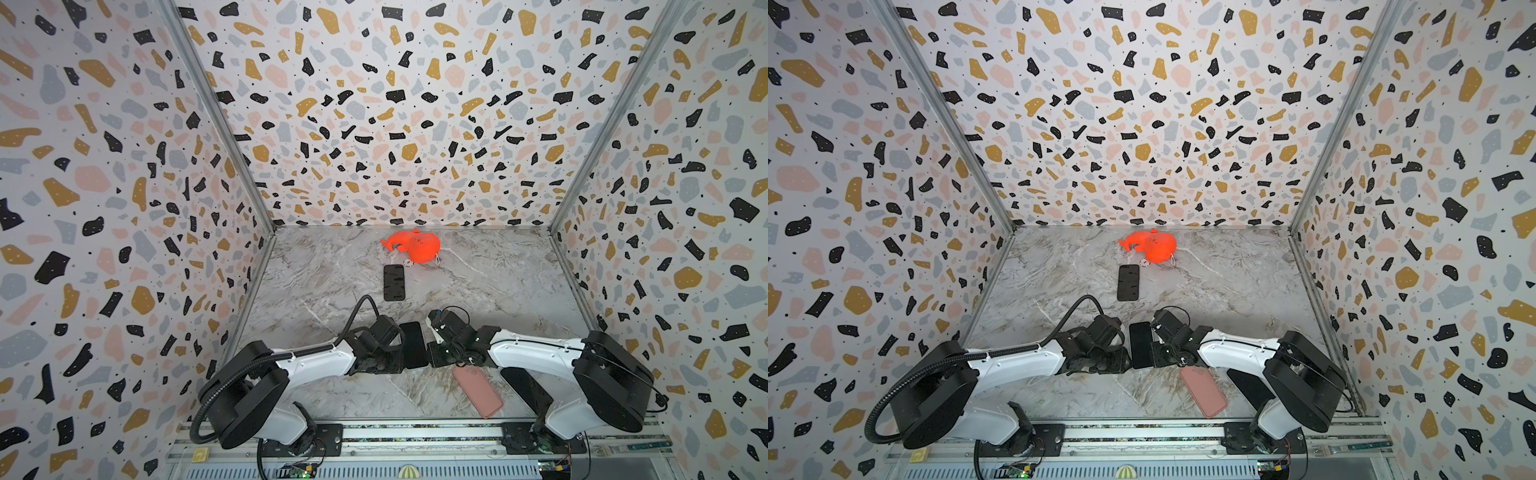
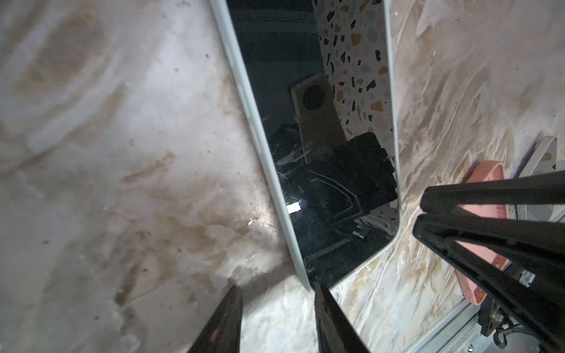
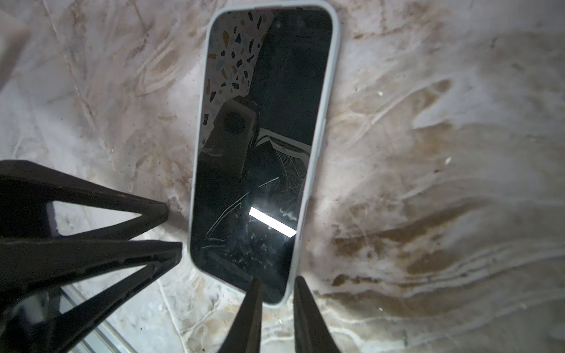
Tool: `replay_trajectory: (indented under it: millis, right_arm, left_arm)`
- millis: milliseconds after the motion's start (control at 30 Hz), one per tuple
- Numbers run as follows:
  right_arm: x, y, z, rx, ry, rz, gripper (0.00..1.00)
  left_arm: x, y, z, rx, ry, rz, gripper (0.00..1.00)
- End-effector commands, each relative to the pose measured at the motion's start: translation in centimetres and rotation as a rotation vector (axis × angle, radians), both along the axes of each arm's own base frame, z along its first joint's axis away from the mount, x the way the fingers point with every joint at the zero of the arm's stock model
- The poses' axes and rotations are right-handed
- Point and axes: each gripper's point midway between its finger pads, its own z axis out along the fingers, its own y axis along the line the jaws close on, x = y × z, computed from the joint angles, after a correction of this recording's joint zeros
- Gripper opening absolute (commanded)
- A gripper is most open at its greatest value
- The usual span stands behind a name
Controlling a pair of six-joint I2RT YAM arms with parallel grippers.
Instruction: Put the phone into the phone case
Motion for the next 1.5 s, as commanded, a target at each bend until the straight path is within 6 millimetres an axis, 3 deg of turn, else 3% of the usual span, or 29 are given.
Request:
replay_trajectory:
  millis: [0, 333, 900, 1467]
  right_arm:
    - [0.0, 0.1, -0.1, -0.004, 0.003, 0.006, 0.21]
    - [-0.4, -0.3, -1.1, -0.019, 0.021, 0.005, 0.21]
    - [-0.6, -0.5, -1.7, -0.028, 0.035, 0.004, 0.23]
    - [-1.7, 0.2, -2.3, -0.023, 0.062, 0.047, 0.18]
  left_arm:
    - [0.1, -0.4, -0.1, 0.002, -0.009, -0.018, 0.41]
    - [-0.8, 0.0, -2.1, 0.022, 0.038, -0.031, 0.38]
    - [-2.7, 2.3, -4.6, 0.086, 0.080, -0.033, 0.32]
    - [-4.2, 4.0, -6.1, 0.112, 0.109, -0.011, 0.21]
